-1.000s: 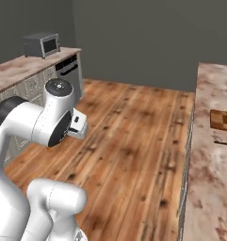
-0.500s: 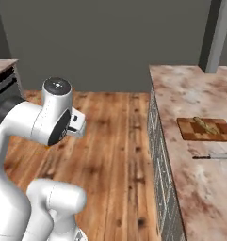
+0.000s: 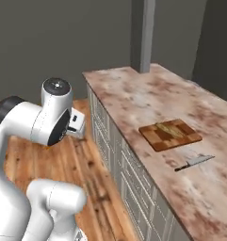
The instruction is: Retrieve the sausage and cheese from the fridge and place them on the cutting board on the counter.
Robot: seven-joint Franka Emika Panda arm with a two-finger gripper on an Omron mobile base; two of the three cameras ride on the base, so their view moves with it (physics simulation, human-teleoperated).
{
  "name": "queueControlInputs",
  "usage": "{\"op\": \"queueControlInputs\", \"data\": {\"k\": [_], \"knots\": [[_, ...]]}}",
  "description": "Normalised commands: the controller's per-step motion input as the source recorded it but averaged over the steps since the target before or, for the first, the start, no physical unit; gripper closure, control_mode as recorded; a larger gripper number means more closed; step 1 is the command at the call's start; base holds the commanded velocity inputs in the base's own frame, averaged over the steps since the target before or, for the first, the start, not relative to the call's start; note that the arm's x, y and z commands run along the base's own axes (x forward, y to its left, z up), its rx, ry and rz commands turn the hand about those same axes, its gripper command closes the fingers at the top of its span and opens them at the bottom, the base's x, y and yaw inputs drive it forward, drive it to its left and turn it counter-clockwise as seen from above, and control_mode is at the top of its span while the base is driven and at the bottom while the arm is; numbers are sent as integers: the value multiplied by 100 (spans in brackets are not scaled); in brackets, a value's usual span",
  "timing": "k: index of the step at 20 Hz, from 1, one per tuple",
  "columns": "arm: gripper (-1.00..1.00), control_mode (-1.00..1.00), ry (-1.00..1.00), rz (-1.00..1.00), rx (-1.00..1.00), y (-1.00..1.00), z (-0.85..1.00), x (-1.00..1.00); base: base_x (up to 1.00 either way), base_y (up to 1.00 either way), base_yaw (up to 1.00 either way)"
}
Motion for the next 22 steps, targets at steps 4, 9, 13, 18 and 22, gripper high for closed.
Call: {"op": "queueControlInputs", "data": {"k": [4,9,13,18,22], "knots": [[100,100,0,0,0,0,0,0,82,69,-74],[100,100,0,0,0,0,0,0,46,67,-78],[100,100,0,0,0,0,0,0,27,50,-78],[100,100,0,0,0,0,0,0,20,31,-65],[100,100,0,0,0,0,0,0,20,19,-13]]}}
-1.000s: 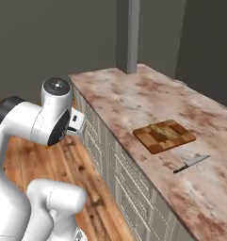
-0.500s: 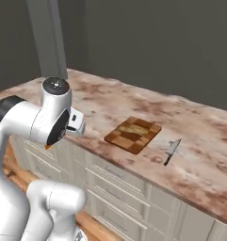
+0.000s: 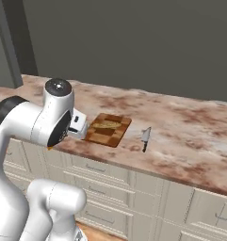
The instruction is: Retrieve the sausage and cheese from the fridge and place them on the cutting board on the counter.
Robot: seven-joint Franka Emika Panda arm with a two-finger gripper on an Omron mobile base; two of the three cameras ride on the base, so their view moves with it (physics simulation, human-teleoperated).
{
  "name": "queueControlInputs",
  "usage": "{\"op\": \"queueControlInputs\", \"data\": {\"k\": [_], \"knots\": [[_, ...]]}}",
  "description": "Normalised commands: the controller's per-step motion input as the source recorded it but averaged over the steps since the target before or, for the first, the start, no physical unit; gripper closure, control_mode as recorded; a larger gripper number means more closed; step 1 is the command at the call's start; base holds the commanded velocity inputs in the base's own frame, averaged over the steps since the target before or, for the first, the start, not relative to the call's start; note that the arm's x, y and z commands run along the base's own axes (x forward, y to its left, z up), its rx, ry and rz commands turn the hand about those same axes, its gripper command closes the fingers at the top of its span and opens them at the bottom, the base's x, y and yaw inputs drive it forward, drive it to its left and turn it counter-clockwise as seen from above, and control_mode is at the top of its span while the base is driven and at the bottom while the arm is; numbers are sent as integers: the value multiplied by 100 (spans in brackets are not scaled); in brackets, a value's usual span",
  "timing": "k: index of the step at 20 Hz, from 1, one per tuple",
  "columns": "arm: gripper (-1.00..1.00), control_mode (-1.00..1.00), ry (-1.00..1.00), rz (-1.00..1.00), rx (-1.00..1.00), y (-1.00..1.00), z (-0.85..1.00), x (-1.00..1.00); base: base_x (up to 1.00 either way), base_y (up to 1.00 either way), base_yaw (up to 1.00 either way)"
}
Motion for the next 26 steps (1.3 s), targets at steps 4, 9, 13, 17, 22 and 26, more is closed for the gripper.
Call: {"op": "queueControlInputs", "data": {"k": [4,9,13,17,22,26], "knots": [[100,100,0,0,0,0,0,0,51,16,0],[100,100,0,0,0,0,0,0,75,42,-14],[100,100,0,0,0,0,0,0,26,30,-19],[100,100,0,0,0,0,0,0,0,0,0],[100,100,0,0,0,0,0,0,0,0,0],[100,100,0,0,0,0,0,0,0,0,0]]}}
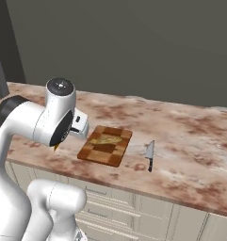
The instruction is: Retrieve the sausage and cheese from the fridge and place them on the cutting board on the counter.
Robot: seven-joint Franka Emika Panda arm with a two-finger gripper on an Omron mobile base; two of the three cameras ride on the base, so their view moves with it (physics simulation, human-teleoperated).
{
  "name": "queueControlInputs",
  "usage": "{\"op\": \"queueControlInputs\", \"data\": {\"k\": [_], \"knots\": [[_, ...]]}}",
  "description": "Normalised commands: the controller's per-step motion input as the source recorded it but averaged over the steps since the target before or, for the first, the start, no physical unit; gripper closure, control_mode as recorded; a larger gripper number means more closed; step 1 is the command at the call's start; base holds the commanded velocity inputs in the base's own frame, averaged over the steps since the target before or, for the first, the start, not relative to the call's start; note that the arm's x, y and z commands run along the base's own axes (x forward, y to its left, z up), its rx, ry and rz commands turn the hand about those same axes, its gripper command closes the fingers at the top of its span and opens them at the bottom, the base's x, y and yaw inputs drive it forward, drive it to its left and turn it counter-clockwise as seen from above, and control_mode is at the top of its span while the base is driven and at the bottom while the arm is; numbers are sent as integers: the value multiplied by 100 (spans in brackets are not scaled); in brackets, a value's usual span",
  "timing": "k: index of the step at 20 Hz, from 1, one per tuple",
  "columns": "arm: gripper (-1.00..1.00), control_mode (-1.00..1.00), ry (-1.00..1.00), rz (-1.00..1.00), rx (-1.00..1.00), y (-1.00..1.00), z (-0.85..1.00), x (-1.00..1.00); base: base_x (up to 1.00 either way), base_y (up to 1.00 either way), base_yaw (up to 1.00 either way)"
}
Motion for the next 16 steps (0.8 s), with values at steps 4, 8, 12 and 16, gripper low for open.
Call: {"op": "queueControlInputs", "data": {"k": [4,8,12,16], "knots": [[100,100,0,0,0,0,0,0,3,0,0],[100,100,0,0,0,0,0,0,7,0,0],[100,100,0,0,0,0,0,0,4,0,0],[100,100,0,0,0,0,0,0,1,-1,-2]]}}
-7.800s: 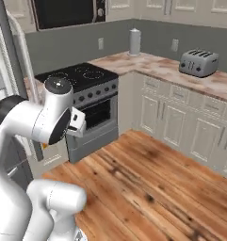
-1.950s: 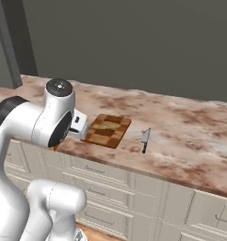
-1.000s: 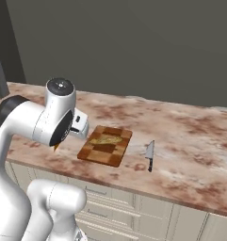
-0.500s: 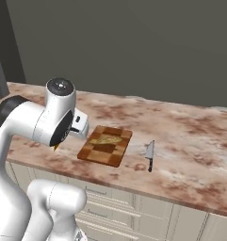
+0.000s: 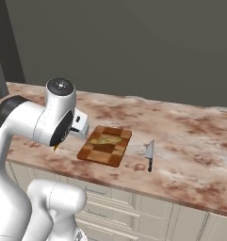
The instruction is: Retrieve the sausage and cheese from the fridge and place them on the cutting board on the counter.
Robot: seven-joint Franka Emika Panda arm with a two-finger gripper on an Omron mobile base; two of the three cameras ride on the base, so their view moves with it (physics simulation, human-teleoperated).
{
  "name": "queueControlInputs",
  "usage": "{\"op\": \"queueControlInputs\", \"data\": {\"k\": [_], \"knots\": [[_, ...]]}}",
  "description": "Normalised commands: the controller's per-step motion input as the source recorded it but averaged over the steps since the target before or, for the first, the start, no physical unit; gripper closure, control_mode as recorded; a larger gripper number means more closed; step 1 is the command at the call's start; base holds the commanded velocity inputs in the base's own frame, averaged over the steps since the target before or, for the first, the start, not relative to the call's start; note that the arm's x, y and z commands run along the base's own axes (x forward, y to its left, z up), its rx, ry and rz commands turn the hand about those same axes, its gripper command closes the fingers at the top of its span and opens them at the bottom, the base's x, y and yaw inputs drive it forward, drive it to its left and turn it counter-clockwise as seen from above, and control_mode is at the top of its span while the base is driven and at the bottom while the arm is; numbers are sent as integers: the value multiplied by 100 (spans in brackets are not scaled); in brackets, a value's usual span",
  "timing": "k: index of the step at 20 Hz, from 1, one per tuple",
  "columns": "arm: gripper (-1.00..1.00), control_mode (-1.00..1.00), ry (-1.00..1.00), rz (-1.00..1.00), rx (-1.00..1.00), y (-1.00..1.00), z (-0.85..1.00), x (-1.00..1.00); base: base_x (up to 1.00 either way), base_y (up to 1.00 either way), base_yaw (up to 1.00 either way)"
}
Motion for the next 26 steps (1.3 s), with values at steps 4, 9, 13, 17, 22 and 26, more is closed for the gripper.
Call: {"op": "queueControlInputs", "data": {"k": [4,9,13,17,22,26], "knots": [[100,-100,0,-22,0,-9,0,41,0,0,0],[100,-100,2,-41,0,-6,0,78,0,0,0],[100,-100,2,-45,-3,0,0,89,0,0,0],[100,-100,7,-36,-1,-4,-7,40,0,0,0],[100,-100,11,-29,0,-36,-12,3,0,0,0],[100,-100,11,-28,0,-31,-28,4,0,0,0]]}}
